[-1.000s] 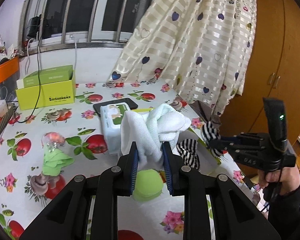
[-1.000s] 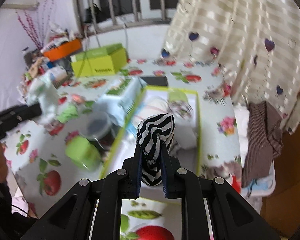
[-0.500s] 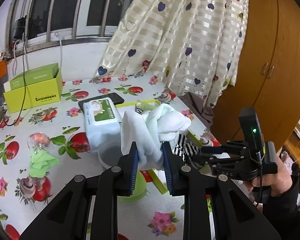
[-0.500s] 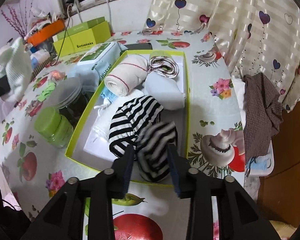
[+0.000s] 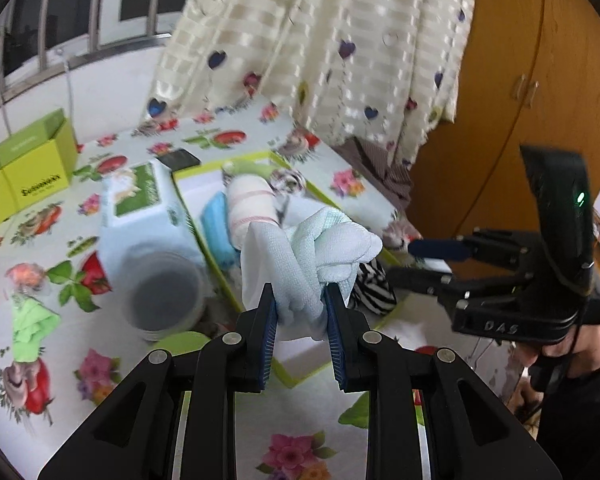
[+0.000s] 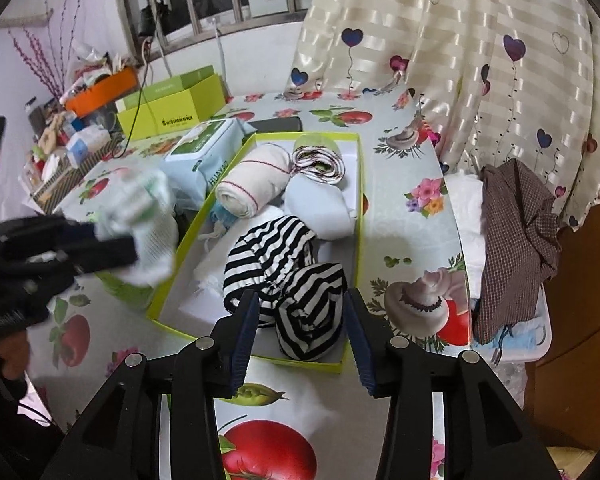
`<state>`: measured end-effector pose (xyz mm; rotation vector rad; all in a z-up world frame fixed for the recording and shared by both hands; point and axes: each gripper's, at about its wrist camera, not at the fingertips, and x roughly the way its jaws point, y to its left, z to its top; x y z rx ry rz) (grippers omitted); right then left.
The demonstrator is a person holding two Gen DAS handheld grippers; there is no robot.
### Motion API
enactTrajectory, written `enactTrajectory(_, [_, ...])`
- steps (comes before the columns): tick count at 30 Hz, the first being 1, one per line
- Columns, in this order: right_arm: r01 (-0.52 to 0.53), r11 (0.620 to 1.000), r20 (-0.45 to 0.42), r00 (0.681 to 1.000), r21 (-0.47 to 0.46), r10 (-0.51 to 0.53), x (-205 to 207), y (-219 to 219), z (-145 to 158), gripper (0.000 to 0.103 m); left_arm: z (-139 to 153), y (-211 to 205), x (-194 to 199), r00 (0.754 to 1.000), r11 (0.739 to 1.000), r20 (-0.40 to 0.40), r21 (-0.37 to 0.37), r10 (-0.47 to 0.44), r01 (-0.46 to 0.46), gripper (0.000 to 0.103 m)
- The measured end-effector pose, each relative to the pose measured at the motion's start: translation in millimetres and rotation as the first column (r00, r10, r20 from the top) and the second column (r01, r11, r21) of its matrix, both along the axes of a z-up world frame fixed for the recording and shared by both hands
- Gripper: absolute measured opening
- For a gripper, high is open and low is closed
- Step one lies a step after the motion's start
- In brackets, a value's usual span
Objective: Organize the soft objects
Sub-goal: 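Lower both socks into the box and open both grippers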
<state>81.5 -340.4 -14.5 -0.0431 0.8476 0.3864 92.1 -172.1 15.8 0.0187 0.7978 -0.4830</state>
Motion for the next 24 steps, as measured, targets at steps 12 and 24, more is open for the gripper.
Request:
enactTrajectory(12, [0.003,0.999,0.011,1.000,0.052,-0.003,1.3,-7.4,-1.9,0.043,-22.8,-19.1,9.9,0.996,0.998,-0.069,0.041,-0.047,0.050,0.036])
enactTrajectory(24, [-0.029,0.997,0.038,0.999,0.070,0.026,-3.7,4.2,6.8,0.043,-3.1,4.9,0.7,1.000,1.000,-0.017,-0.003,0.012,-0.012,0.039])
